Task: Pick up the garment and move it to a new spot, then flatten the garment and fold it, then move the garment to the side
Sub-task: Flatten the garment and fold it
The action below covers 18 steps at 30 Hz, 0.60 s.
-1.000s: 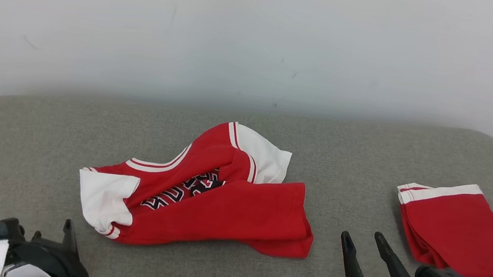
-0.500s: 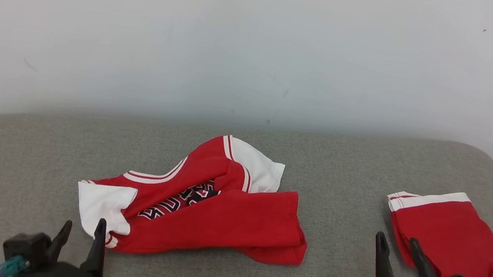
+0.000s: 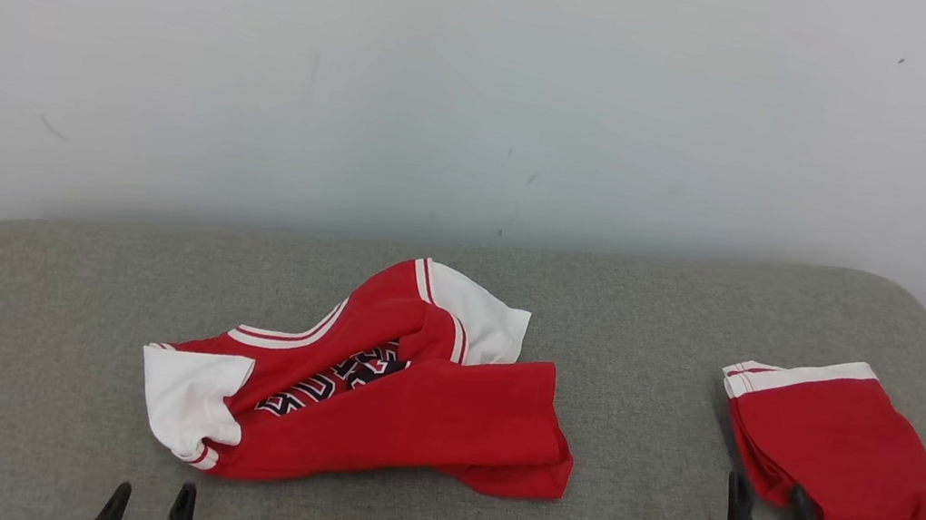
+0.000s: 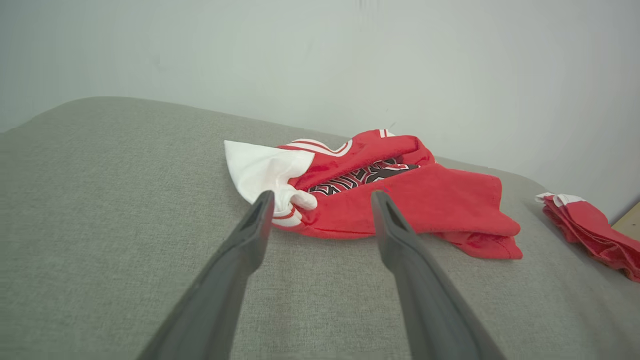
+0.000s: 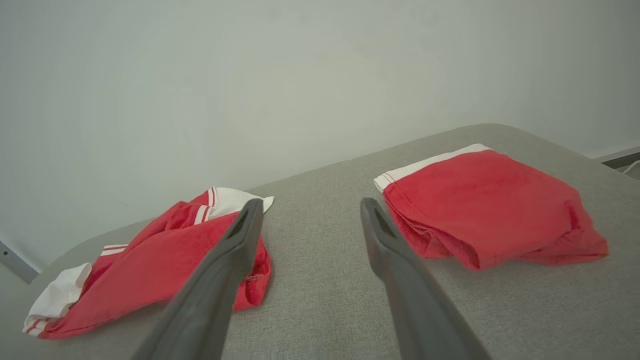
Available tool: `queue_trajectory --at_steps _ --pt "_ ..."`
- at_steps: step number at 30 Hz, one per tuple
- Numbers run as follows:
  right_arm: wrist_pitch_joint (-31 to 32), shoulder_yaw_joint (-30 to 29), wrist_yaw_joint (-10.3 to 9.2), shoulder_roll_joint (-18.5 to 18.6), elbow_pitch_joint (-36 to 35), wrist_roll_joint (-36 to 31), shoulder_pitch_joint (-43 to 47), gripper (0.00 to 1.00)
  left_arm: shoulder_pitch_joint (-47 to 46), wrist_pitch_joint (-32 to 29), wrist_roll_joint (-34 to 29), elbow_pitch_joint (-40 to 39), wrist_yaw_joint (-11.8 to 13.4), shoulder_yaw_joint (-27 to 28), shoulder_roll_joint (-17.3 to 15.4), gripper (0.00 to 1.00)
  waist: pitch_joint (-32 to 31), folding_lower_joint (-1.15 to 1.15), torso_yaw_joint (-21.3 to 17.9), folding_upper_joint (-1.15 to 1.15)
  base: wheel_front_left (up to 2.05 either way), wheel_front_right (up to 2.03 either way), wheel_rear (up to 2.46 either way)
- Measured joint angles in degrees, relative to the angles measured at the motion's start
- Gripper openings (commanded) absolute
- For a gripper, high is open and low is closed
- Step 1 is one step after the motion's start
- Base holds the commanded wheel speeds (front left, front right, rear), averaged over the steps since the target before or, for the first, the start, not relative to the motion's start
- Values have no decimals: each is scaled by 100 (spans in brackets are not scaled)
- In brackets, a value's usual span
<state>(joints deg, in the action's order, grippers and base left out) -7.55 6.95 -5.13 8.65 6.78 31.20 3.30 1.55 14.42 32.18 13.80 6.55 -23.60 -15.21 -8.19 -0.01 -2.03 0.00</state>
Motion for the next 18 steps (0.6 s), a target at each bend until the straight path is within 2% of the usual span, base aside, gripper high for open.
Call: queue_trajectory --at_steps 5,18 --pt "48 35 1 -11 172 53 110 100 272 0 -37 -166 0 -27 -104 100 15 0 -20 0 0 0 0" --pt "48 53 37 -11 263 56 104 100 417 0 -187 -576 26 -2 -122 100 63 0 -40 0 0 0 0"
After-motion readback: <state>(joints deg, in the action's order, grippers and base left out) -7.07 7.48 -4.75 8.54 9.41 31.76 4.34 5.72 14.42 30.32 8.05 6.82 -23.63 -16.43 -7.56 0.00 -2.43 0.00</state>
